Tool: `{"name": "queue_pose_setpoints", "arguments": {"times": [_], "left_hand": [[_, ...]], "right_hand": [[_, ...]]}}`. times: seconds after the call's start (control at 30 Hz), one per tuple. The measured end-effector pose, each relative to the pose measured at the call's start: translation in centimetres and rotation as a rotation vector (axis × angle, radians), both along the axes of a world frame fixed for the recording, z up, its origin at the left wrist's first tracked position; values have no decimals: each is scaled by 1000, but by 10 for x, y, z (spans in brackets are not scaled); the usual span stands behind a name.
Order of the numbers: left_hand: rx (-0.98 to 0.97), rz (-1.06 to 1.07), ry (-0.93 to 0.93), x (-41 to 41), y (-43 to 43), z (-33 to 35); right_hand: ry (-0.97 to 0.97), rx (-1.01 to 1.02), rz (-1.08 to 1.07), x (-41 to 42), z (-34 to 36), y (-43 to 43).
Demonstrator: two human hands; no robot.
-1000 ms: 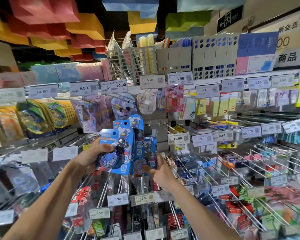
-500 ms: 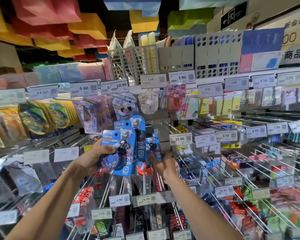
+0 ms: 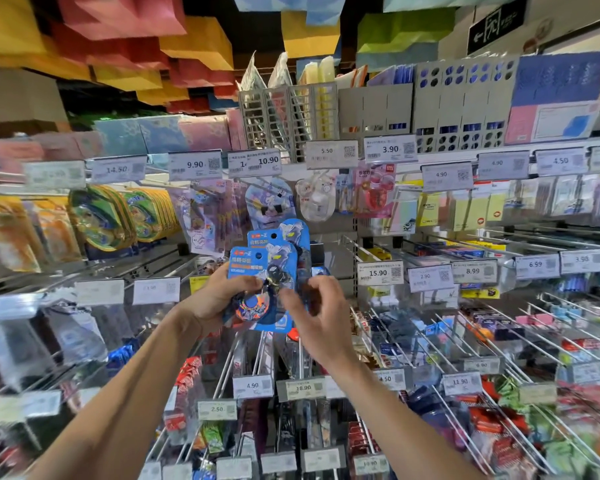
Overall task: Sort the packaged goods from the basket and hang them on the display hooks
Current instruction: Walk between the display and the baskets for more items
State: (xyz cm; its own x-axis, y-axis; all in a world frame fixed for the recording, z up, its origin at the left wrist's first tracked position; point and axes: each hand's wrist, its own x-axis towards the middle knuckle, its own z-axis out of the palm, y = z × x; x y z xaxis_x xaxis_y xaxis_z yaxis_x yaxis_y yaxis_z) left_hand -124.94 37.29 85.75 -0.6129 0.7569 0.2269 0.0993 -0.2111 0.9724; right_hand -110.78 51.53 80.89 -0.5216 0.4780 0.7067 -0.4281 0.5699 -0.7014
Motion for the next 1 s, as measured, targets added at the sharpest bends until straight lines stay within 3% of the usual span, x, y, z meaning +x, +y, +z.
{"name": "queue_pose_setpoints", "arguments": {"times": [0.1,0.17,0.5,0.8,1.0], "left_hand": [[19,14,28,5,3,1],[30,1,63,7,5,2],[-20,47,92,19,7,7],[48,35,-15,12,14,3],[98,105,-78,8,21,0]], "right_hand": [[-151,142,-92,-9,-8,-6],[-178,130,-101,-10,-8,-10],[-264,-381,220,-17,-13,-5],[-148,-468,420,-5,-9,4],[-16,-459,76,4,-24,9]]}}
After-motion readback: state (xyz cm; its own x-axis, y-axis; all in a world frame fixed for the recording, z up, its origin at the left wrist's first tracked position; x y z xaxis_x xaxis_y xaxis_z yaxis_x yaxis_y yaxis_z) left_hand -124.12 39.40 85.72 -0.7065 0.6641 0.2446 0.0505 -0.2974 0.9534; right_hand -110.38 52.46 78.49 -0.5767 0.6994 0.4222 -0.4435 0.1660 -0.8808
